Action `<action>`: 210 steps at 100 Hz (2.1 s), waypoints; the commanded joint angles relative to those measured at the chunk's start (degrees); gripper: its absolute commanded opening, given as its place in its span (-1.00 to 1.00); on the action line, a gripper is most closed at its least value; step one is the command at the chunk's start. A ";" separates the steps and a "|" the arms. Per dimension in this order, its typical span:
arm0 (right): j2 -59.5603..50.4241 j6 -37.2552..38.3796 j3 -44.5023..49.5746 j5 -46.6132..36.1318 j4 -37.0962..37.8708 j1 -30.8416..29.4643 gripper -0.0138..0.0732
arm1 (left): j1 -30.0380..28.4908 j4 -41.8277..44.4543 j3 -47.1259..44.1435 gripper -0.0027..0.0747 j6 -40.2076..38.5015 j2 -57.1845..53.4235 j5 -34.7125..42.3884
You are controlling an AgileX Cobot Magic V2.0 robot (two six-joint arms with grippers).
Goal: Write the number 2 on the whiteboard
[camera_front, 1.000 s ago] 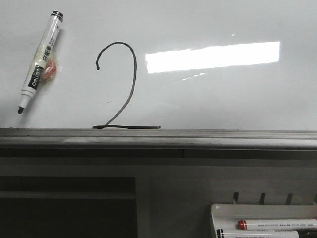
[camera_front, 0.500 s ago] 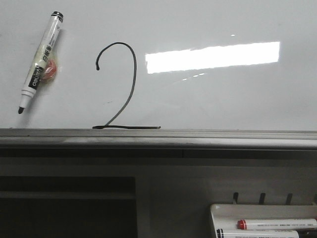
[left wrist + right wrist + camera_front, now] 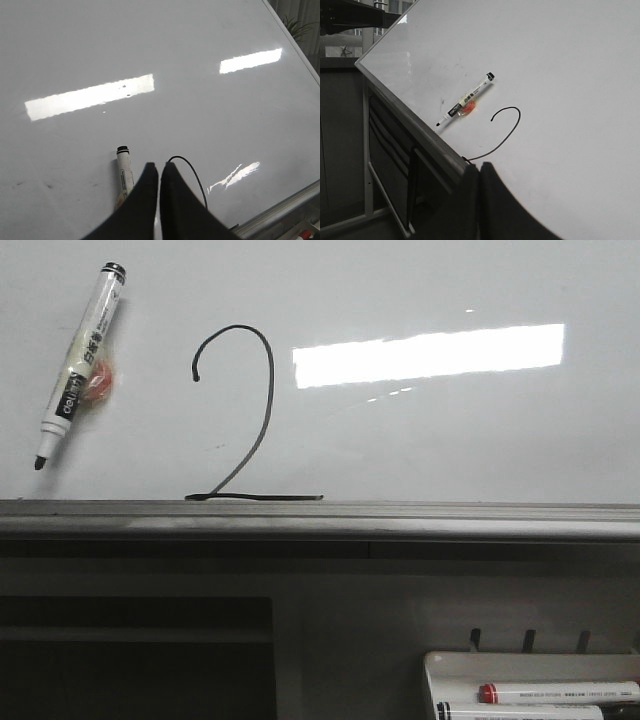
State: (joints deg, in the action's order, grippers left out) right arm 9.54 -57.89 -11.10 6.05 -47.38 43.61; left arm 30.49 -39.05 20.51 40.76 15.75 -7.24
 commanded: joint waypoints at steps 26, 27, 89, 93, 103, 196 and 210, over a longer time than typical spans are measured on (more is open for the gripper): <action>0.33 -0.28 -1.47 -2.86 -0.54 -0.08 -0.80 | -0.10 -0.82 1.67 -0.98 -0.21 0.58 3.27; 0.33 -0.28 -1.47 -2.86 -0.54 -0.08 -0.80 | -0.10 -0.82 1.67 -0.98 -0.21 0.58 3.49; 0.33 -0.28 -1.47 -2.86 -0.54 -0.08 -0.80 | -26.55 40.61 -13.22 -0.98 -36.28 -12.21 7.24; 0.33 -0.28 -1.47 -2.86 -0.54 -0.08 -0.80 | -27.55 40.60 -14.40 -0.98 -36.28 -13.28 6.35; 0.33 -0.28 -1.47 -2.86 -0.54 -0.08 -0.80 | -29.25 40.60 -16.84 -0.98 -36.38 -15.22 5.57; 0.33 -0.28 -1.47 -2.86 -0.54 -0.08 -0.80 | -29.50 40.56 -21.19 -0.98 -36.47 -17.50 -8.16; 0.33 -0.28 -1.47 -2.86 -0.54 -0.08 -0.80 | -29.50 40.56 -21.19 -0.98 -36.47 -17.50 -8.16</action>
State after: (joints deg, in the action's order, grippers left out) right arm 9.54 -57.89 -11.01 6.05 -47.38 43.61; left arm 1.21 1.40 -0.07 4.87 -0.23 -18.83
